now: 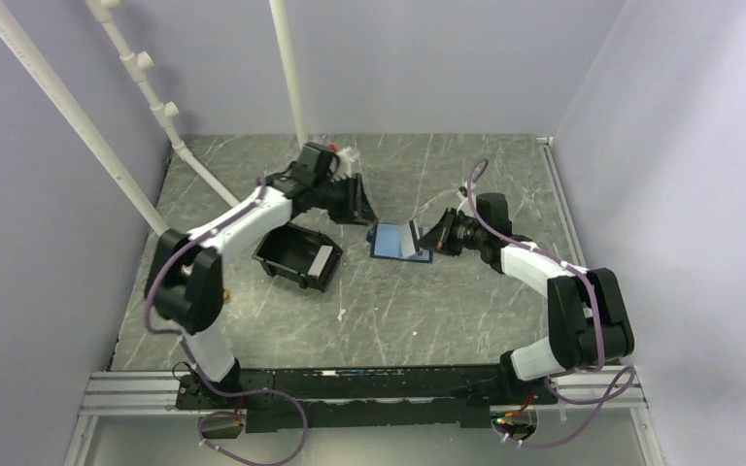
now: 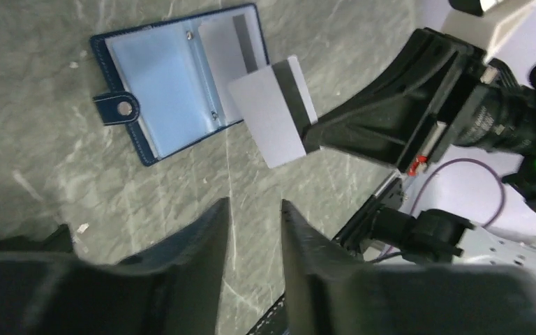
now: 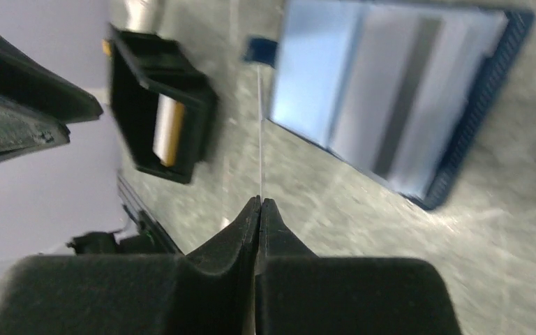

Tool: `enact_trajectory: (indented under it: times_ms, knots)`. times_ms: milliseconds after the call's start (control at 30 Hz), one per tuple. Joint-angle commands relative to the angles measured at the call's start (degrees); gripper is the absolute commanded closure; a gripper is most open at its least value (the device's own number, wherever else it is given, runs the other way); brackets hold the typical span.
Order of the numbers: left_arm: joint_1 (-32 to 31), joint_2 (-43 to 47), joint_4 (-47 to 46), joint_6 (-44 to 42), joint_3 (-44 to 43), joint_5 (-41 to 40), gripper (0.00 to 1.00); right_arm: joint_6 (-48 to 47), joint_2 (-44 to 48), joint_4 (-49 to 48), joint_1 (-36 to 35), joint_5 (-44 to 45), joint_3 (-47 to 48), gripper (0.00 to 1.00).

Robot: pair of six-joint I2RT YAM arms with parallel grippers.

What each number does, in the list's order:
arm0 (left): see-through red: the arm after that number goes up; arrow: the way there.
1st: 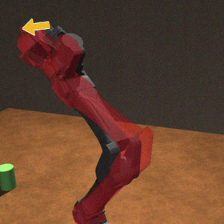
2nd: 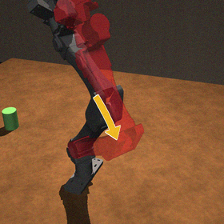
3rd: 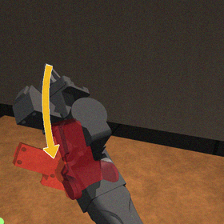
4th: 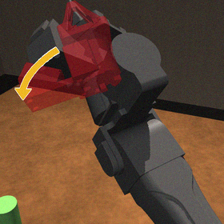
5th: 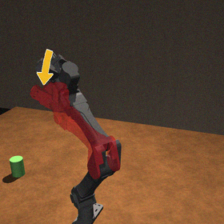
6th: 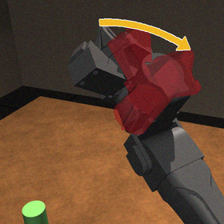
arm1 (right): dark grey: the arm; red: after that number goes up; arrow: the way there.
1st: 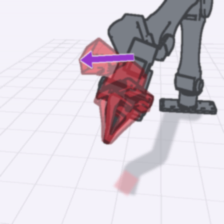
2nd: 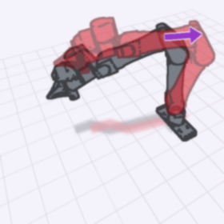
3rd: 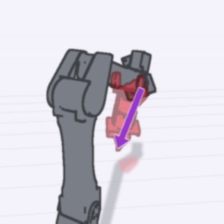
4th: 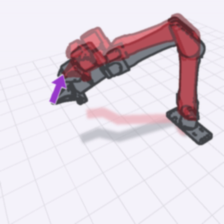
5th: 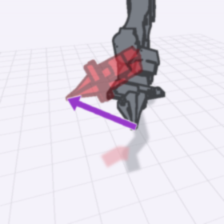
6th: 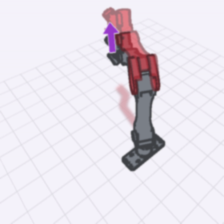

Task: Put the credit cards into the card holder
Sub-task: Pick up the credit card from the storage box, then insert the credit card into the card holder.

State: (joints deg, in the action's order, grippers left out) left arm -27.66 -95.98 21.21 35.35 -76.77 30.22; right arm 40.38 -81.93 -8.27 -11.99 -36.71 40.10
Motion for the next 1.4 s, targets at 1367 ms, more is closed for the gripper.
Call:
enact_trajectory:
  times_ms: [1367]
  knots:
    - [-7.1, -26.8, 9.4, -9.3, -14.5, -16.4, 0.98, -2.2, -19.1, -4.2, 4.4, -3.8, 4.5, 1.00]
